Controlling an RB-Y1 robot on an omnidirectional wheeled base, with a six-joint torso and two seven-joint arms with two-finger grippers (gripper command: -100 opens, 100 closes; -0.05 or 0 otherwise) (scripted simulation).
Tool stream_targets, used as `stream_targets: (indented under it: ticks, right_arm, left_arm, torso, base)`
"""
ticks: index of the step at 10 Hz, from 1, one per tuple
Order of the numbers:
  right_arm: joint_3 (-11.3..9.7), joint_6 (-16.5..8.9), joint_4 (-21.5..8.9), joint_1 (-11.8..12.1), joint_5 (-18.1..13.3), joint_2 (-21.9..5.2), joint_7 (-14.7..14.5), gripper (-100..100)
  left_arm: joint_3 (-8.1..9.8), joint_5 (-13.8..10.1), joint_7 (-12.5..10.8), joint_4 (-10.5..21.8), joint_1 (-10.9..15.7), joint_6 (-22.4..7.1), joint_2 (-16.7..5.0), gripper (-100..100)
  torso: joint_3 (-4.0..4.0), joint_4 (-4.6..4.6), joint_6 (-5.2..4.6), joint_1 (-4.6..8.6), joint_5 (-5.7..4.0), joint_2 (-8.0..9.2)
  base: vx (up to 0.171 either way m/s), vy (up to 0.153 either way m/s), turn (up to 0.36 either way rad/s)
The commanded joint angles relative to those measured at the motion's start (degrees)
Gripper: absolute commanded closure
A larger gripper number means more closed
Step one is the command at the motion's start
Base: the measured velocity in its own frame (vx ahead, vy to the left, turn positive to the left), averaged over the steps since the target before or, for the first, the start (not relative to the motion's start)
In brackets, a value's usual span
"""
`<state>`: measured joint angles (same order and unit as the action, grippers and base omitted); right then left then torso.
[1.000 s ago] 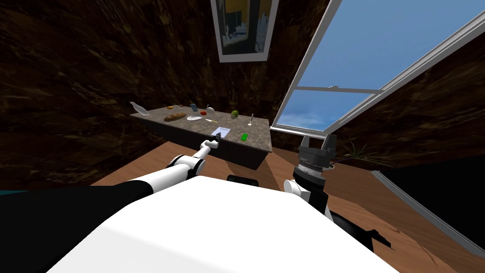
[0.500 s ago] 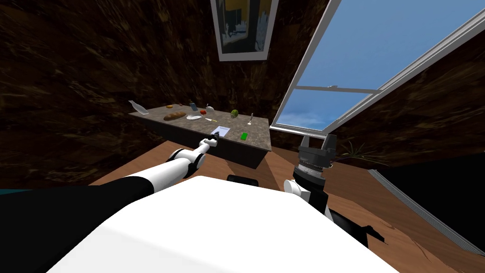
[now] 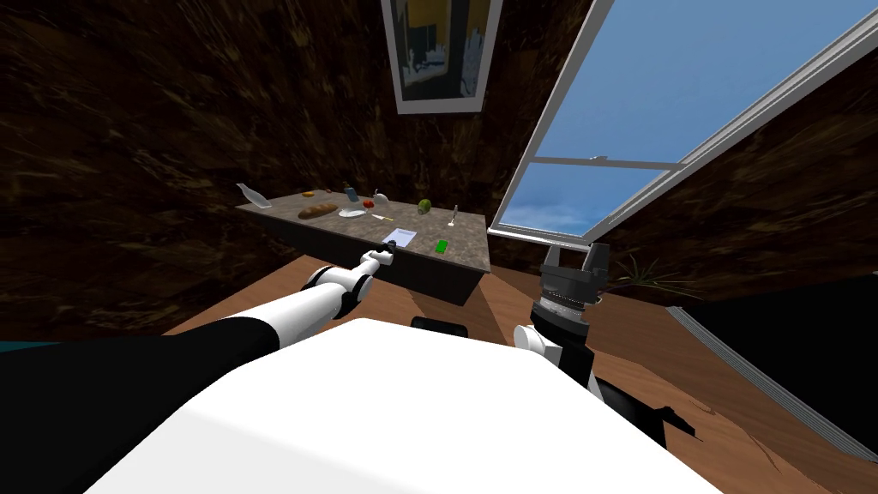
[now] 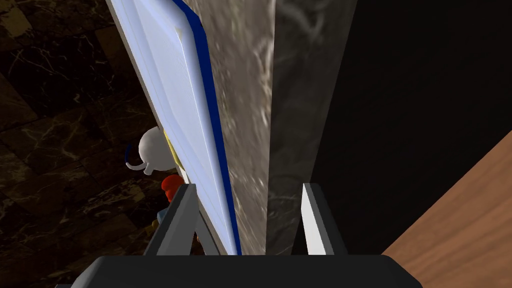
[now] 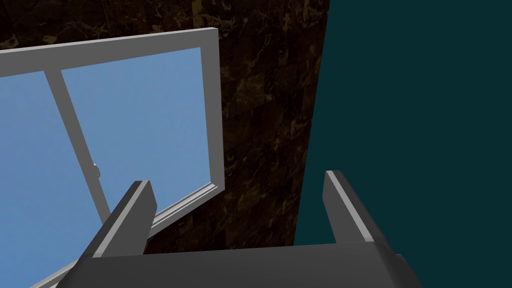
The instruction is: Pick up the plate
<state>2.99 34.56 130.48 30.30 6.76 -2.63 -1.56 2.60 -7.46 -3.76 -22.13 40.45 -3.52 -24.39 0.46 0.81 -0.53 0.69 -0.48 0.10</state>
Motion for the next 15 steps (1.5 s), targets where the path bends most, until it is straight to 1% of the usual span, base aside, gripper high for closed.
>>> stream_targets:
  ticks: [1, 4, 5, 6, 8, 9, 10, 11, 12, 13, 14, 15]
  right_arm:
    - [0.0, 0.0, 0.0, 0.0, 0.0, 0.0, 0.0, 0]
    - [0.0, 0.0, 0.0, 0.0, 0.0, 0.0, 0.0, 0]
    - [0.0, 0.0, 0.0, 0.0, 0.0, 0.0, 0.0, 0]
    - [0.0, 0.0, 0.0, 0.0, 0.0, 0.0, 0.0, 0]
    - [0.0, 0.0, 0.0, 0.0, 0.0, 0.0, 0.0, 0]
    - [0.0, 0.0, 0.0, 0.0, 0.0, 0.0, 0.0, 0]
    - [0.0, 0.0, 0.0, 0.0, 0.0, 0.0, 0.0, 0]
    - [0.0, 0.0, 0.0, 0.0, 0.0, 0.0, 0.0, 0]
    - [0.0, 0.0, 0.0, 0.0, 0.0, 0.0, 0.0, 0]
    - [0.0, 0.0, 0.0, 0.0, 0.0, 0.0, 0.0, 0]
    - [0.0, 0.0, 0.0, 0.01, 0.0, 0.0, 0.0, 0]
    - [0.0, 0.0, 0.0, 0.01, 0.0, 0.0, 0.0, 0]
  left_arm:
    - [0.0, 0.0, 0.0, 0.0, 0.0, 0.0, 0.0, 100]
    - [-0.02, 0.0, 0.01, 0.07, -0.09, -0.08, 0.03, 100]
    - [-0.02, 0.01, 0.01, 0.07, -0.09, -0.08, 0.03, 0]
    - [-0.26, 0.54, 0.89, -2.79, -2.95, -2.53, 2.2, 100]
    - [-0.26, 0.54, 0.89, -4.66, -4.96, -2.53, 2.2, 100]
    - [-0.26, 0.54, 0.89, -6.95, -6.0, -2.53, 2.2, 100]
    - [-0.26, 0.54, 0.89, -6.32, -6.0, -2.53, 2.2, 100]
    - [-0.26, 0.54, 0.89, -6.95, -6.0, -2.53, 2.2, 100]
    - [-0.26, 0.54, 0.89, -8.63, -6.0, -2.53, 2.2, 100]
    - [0.11, 1.58, 1.98, -11.68, -9.17, -5.18, 4.65, 100]
    - [0.11, 1.58, 1.98, -15.12, -11.46, -5.18, 4.65, 100]
    - [0.11, 1.58, 1.98, -16.87, -12.0, -5.18, 4.65, 100]
  torso:
    - [0.0, 0.0, 0.0, 0.0, 0.0, 0.0]
    - [-0.04, 0.02, -0.05, -0.03, 0.0, -0.11]
    - [-0.06, 0.02, -0.06, -0.04, 0.01, -0.13]
    - [-0.06, 0.01, -0.06, -0.05, 0.01, -0.14]
    - [-0.59, -0.55, -0.3, -0.19, 0.42, -0.65]
    - [-0.73, -0.75, -0.33, -0.18, 0.55, -0.71]
    - [-0.79, -0.88, -0.35, -0.13, 0.62, -0.69]
    - [-0.83, -1.01, -0.33, -0.12, 0.72, -0.65]
    - [-0.88, -1.12, -0.36, -0.11, 0.8, -0.65]
    - [-0.93, -1.17, -0.4, -0.1, 0.84, -0.68]
    - [-1.11, -1.34, -0.45, -0.17, 0.95, -0.9]
    - [-1.31, -1.52, -0.53, -0.22, 1.06, -1.12]
  base:
    - [-0.007, -0.002, 0.009]
    - [0.0, 0.0, 0.0]
    - [0.0, 0.0, 0.0]
    - [0.089, 0.046, 0.038]
    - [0.078, 0.036, -0.007]
    - [0.008, -0.001, -0.008]
    - [-0.006, -0.006, -0.003]
    - [-0.006, -0.007, 0.006]
    - [-0.006, -0.003, 0.008]
    - [0.069, 0.031, 0.025]
    - [0.095, 0.038, 0.014]
    - [0.04, 0.018, -0.005]
